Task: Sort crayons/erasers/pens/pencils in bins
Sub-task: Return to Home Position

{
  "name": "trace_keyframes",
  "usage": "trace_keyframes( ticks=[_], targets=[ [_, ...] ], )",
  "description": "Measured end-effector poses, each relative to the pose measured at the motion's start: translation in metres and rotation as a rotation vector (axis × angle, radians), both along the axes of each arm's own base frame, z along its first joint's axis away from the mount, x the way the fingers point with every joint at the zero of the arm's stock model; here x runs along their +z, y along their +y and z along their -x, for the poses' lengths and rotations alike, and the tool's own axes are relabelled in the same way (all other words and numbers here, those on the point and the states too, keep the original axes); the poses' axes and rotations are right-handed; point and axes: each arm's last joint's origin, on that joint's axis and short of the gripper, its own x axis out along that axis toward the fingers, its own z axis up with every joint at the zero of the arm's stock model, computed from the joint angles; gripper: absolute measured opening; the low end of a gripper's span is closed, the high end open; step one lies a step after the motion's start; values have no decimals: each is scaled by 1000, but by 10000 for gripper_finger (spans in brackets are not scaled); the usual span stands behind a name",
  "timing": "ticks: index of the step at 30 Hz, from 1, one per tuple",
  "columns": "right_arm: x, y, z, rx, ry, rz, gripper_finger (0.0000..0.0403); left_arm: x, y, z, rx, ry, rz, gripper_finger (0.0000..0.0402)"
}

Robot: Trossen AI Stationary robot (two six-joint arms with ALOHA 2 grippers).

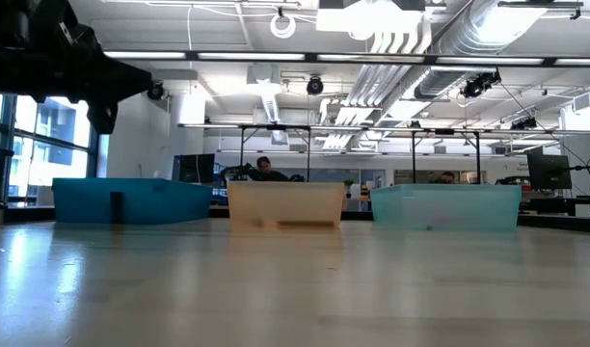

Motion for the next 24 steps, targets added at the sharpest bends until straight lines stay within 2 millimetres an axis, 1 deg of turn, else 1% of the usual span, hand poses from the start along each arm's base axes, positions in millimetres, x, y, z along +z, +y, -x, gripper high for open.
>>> trace_keyframes(
  ticks=[2,3,6,9,14,16,18,20,24],
  targets=[
    [-3,-1,15,-7,23,0,144,0,0,0,0,0,4,14],
    [-5,-2,21,-11,42,1,144,0,0,0,0,-2,6,7],
    [-15,-3,35,-17,127,8,144,0,0,0,6,-8,28,8],
    [-23,-3,40,-24,209,8,144,-1,0,0,9,-1,33,6],
    [-31,-3,40,-3,286,3,144,-2,1,0,29,16,21,4],
    [-40,-2,38,14,299,11,144,-2,1,0,30,26,-9,8],
    [-54,-2,34,27,298,16,144,-2,1,0,30,33,-29,11],
    [-73,-1,29,28,285,12,144,-2,1,0,31,38,-44,12],
    [-106,0,16,73,205,16,144,-2,1,0,28,35,-36,10]
  ],
)
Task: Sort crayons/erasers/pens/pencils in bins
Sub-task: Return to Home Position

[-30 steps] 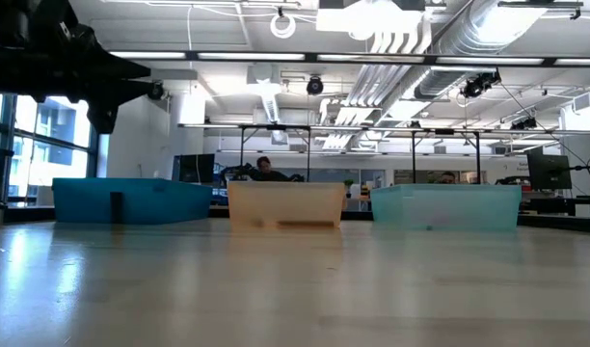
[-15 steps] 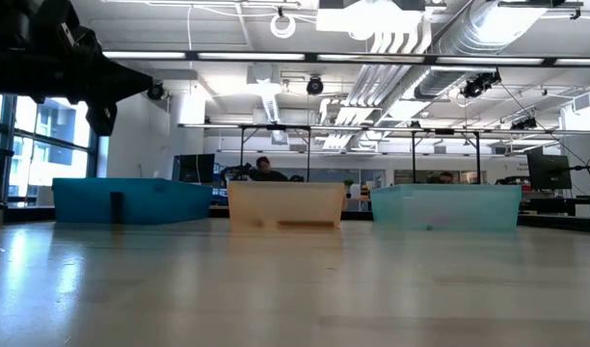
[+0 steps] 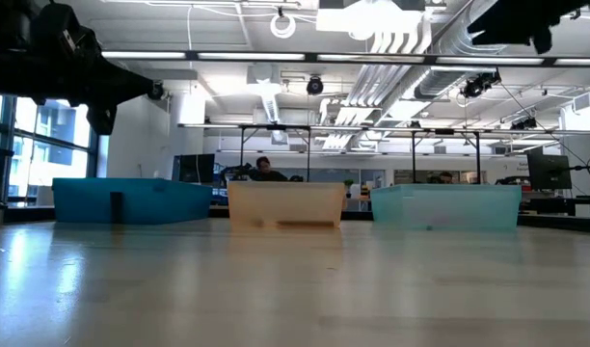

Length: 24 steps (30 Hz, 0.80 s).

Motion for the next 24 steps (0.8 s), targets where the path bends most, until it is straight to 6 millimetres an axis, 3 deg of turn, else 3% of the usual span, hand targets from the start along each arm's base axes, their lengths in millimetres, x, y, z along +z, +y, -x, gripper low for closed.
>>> trace_keyframes(
  ticks=[12,24],
  targets=[
    [-72,6,-17,188,-80,-42,144,0,0,0,0,0,0,12],
    [-118,7,-11,246,-150,-96,144,0,0,0,0,0,0,15]
  ],
)
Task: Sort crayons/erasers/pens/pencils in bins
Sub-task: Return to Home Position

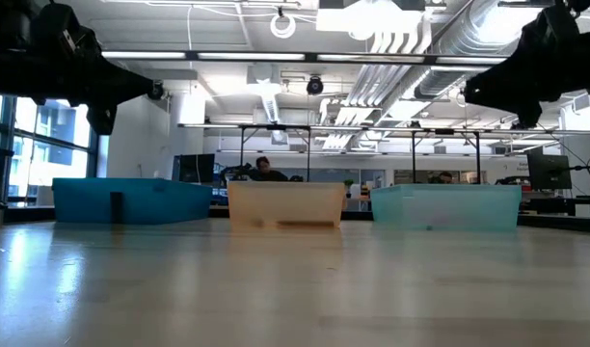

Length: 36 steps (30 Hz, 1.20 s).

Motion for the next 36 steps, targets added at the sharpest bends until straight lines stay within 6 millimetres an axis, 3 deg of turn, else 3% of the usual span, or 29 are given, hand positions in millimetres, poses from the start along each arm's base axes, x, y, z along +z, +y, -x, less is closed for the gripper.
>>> trace_keyframes(
  ticks=[10,28,36],
  targets=[
    [-21,1,0,21,-4,1,144,0,0,0,0,0,0,15],
    [-21,0,0,26,42,108,144,0,0,0,0,0,0,15],
    [-22,0,0,12,-6,-23,144,0,0,0,0,0,0,15]
  ],
)
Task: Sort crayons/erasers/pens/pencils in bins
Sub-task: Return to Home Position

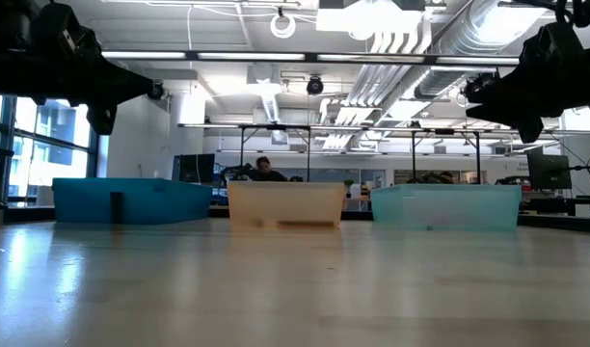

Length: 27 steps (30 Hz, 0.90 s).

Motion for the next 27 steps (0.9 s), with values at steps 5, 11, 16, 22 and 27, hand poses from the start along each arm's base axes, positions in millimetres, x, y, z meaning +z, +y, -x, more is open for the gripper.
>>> trace_keyframes(
  ticks=[5,11,16,22,27],
  targets=[
    [0,0,0,-4,-16,-45,144,0,0,0,0,0,0,15],
    [0,0,0,-5,-19,-54,144,0,0,0,0,0,0,15],
    [0,0,0,-6,-19,-53,144,0,0,0,0,0,0,15],
    [0,0,0,-5,-18,-52,144,0,0,0,0,0,0,15],
    [0,0,0,-6,-18,-52,144,0,0,0,0,0,0,15]
  ],
)
